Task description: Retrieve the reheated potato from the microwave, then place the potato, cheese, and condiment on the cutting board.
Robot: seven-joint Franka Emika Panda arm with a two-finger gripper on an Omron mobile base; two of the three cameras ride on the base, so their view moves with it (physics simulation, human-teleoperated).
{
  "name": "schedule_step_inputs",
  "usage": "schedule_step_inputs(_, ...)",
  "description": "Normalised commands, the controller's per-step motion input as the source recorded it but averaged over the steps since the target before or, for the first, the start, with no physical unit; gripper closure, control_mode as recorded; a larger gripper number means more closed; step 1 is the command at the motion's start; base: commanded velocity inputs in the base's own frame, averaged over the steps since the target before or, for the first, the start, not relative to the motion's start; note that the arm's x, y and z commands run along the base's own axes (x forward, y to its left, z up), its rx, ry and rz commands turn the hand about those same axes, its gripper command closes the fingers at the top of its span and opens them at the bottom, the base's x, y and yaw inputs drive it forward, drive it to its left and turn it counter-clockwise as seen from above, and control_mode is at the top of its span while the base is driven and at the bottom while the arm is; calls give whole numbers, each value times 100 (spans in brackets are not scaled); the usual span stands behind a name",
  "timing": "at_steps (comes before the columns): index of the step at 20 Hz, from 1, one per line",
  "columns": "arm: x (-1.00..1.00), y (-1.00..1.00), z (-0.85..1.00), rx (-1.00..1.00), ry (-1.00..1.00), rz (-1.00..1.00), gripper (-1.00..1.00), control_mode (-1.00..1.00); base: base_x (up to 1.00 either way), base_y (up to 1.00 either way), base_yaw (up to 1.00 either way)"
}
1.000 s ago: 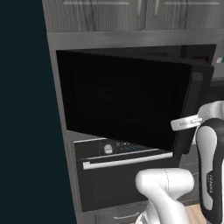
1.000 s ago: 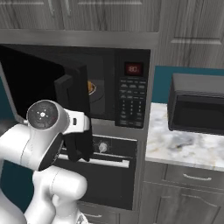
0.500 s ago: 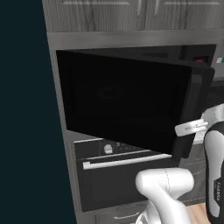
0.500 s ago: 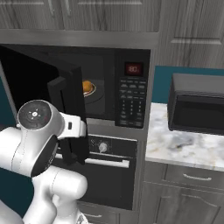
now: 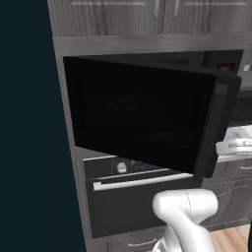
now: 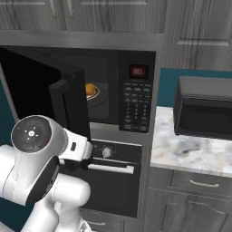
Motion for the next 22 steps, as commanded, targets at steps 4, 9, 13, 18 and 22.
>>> schedule_step_inputs(4,1,-39,9,26,15,-33,-100,-100,0,0,0)
schedule_step_inputs(9,0,-41,8,21,2,-15,-100,-100,0,0,0)
schedule_step_inputs(13,11,-32,9,32,0,-5,-100,-100,0,0,0)
schedule_step_inputs(18,22,-23,5,36,0,-5,-100,-100,0,0,0)
schedule_step_inputs(22,52,-2,0,37,10,-10,-100,-100,0,0,0)
